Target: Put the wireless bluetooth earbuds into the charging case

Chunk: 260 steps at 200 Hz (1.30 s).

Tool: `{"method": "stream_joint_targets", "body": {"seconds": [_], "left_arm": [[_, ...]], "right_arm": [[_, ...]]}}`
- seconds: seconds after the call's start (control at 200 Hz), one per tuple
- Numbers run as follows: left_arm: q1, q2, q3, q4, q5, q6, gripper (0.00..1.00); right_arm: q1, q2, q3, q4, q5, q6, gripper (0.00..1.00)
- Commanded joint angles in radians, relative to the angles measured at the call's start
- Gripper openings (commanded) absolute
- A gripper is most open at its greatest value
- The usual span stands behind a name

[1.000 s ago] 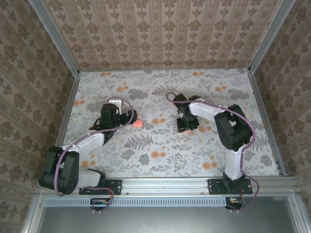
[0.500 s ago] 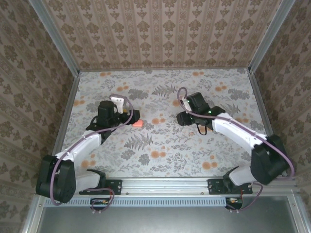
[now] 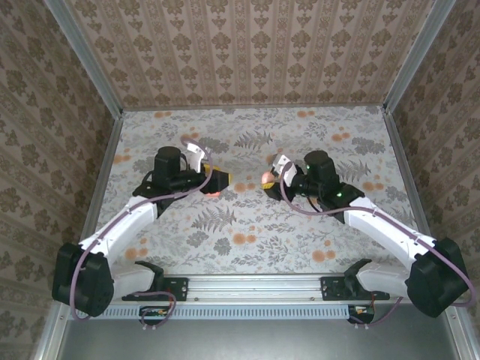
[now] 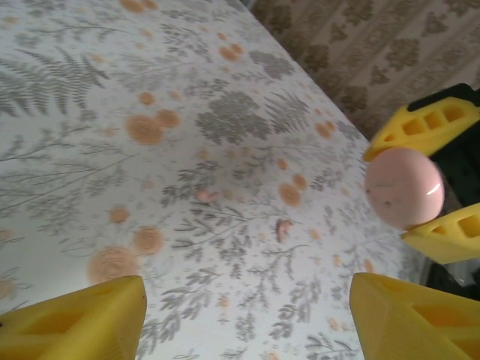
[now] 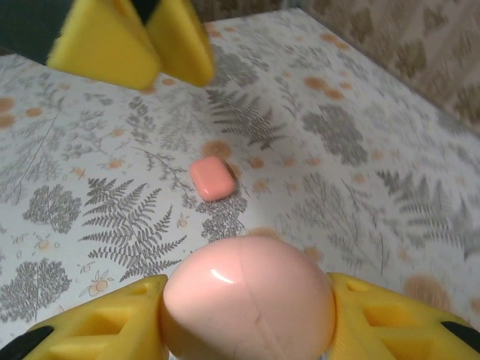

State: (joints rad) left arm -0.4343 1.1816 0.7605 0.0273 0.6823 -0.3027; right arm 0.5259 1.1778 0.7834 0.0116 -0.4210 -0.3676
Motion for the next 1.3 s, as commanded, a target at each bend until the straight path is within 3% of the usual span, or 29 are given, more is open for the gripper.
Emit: {"method": "stream_joint_targets", "body": {"seconds": [0.0, 0.185, 0.555, 1.03, 1.295], "left_arm": [[-0.014, -0.036, 0.033, -0.044, 0.054, 0.005, 0.72], [-0.092, -0.037, 0.047, -0.055, 0.048, -0.01, 0.69], [-0.16, 0.042, 0.089, -0.082, 0.099, -0.036, 0.68], [-0.176, 0.102, 0.1, -0.04, 0.119, -0.094, 0.53], [-0.181, 0.129, 0.108, -0.027, 0.153, -0.101, 0.37]], "right_arm": [[0.043, 0.008, 0.009, 0.026, -0.06, -0.223, 0.29], [0.099, 0.055, 0.044, 0.0, 0.021, -0.293, 0.29], [0.15, 0.124, 0.09, 0.017, 0.085, -0.325, 0.29], [0.173, 0.138, 0.106, 0.041, 0.096, -0.346, 0.3], [0.183, 0.153, 0.115, 0.053, 0.138, -0.361, 0.3]]}}
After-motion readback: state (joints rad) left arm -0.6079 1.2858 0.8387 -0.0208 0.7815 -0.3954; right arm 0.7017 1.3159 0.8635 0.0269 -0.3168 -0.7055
